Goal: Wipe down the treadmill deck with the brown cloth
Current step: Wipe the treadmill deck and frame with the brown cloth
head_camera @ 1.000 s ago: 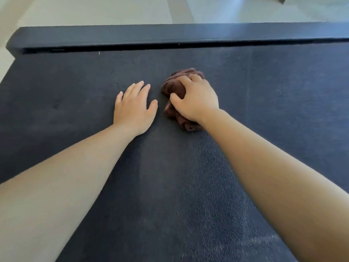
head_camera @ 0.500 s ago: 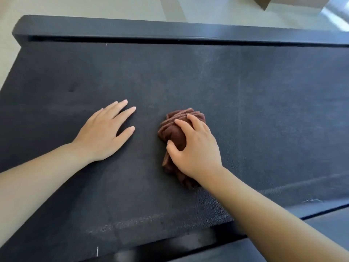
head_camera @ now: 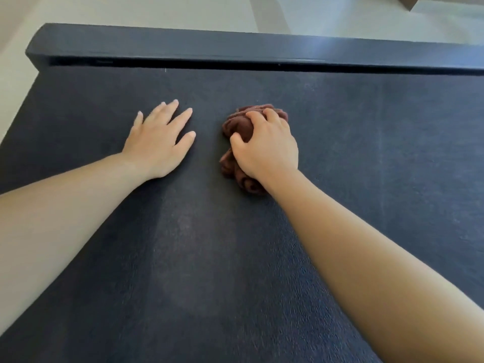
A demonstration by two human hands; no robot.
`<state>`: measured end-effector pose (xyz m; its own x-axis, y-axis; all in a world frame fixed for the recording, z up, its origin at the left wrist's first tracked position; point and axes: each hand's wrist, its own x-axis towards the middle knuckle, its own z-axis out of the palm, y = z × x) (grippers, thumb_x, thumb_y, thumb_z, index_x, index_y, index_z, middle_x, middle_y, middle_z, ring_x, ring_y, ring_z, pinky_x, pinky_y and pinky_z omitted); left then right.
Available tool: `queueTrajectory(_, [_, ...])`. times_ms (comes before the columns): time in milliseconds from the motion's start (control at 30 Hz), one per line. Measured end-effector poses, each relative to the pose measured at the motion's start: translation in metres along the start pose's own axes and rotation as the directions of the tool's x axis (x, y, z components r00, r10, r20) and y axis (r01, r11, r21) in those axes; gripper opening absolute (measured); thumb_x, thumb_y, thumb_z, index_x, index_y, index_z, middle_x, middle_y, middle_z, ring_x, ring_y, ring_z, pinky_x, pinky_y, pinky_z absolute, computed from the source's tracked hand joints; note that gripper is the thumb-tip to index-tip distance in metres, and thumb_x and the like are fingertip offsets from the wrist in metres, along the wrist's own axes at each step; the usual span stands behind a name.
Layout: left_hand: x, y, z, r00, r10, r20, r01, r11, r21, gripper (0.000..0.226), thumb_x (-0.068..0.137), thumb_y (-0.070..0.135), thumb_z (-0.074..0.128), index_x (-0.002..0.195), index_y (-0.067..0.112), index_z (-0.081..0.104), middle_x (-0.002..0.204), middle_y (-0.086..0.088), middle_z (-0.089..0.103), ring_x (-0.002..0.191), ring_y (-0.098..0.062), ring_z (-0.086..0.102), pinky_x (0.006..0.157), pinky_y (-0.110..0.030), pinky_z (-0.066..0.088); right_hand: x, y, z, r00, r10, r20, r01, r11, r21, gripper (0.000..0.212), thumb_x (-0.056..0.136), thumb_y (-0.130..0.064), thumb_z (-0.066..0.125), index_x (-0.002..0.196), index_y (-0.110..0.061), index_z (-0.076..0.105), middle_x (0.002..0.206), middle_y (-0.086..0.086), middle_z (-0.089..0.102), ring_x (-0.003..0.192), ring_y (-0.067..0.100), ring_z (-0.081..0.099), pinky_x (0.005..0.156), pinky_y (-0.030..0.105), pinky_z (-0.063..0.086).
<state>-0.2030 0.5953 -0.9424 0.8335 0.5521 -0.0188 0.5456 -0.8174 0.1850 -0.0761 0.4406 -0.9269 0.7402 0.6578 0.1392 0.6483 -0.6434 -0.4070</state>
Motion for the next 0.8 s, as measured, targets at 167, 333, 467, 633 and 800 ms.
queueTrajectory(167, [0.006, -0.005, 0.008, 0.997, -0.016, -0.071, 0.016, 1.0, 0.012, 0.054, 0.093, 0.047, 0.027, 0.146, 0.037, 0.022, 0.157, 0.004, 0.015, 0.144, -0.015, 0.007, 0.115, -0.048, 0.007, 0.068, 0.001, 0.012, 1.0, 0.001, 0.004, -0.001, 1.0, 0.024, 0.051, 0.082, -0.047, 0.046, 0.127, -0.024, 0.053, 0.137, 0.003, 0.046, 0.124, 0.027, 0.041, 0.096, 0.048, 0.043])
queueTrajectory(333, [0.005, -0.005, 0.009, 0.995, -0.036, -0.093, 0.034, 0.999, -0.025, 0.051, 0.094, 0.044, 0.034, 0.144, 0.039, 0.025, 0.156, 0.008, 0.016, 0.144, -0.011, 0.007, 0.115, -0.047, 0.006, 0.121, -0.009, 0.02, 0.999, -0.005, 0.037, 0.004, 1.0, 0.026, 0.052, 0.083, -0.047, 0.047, 0.129, -0.024, 0.052, 0.14, 0.004, 0.043, 0.128, 0.028, 0.038, 0.098, 0.046, 0.042])
queueTrajectory(467, [0.008, -0.007, 0.008, 0.995, -0.033, -0.097, 0.029, 0.998, -0.049, 0.05, 0.093, 0.045, 0.034, 0.142, 0.041, 0.027, 0.155, 0.009, 0.017, 0.143, -0.009, 0.007, 0.114, -0.046, 0.005, 0.126, -0.01, 0.021, 0.999, -0.022, 0.035, 0.022, 1.0, -0.002, 0.055, 0.082, -0.048, 0.047, 0.132, -0.022, 0.05, 0.14, 0.006, 0.044, 0.126, 0.03, 0.039, 0.097, 0.044, 0.042])
queueTrajectory(633, [0.009, -0.01, 0.011, 0.993, -0.037, -0.115, 0.03, 0.997, -0.066, 0.05, 0.092, 0.046, 0.035, 0.142, 0.04, 0.029, 0.154, 0.008, 0.019, 0.143, -0.009, 0.009, 0.114, -0.047, 0.005, 0.086, -0.005, 0.012, 0.996, -0.065, 0.061, 0.067, 0.998, -0.019, 0.053, 0.082, -0.048, 0.05, 0.13, -0.025, 0.051, 0.136, 0.006, 0.047, 0.123, 0.03, 0.041, 0.087, 0.038, 0.042])
queueTrajectory(800, [0.004, -0.006, 0.009, 0.993, -0.034, -0.112, 0.029, 0.998, -0.05, 0.05, 0.095, 0.046, 0.033, 0.144, 0.034, 0.029, 0.156, 0.002, 0.019, 0.144, -0.018, 0.011, 0.115, -0.047, 0.007, 0.002, -0.008, 0.004, 0.994, -0.09, 0.056, 0.091, 0.996, -0.005, 0.053, 0.082, -0.047, 0.051, 0.131, -0.027, 0.05, 0.137, 0.004, 0.047, 0.122, 0.029, 0.042, 0.089, 0.039, 0.042])
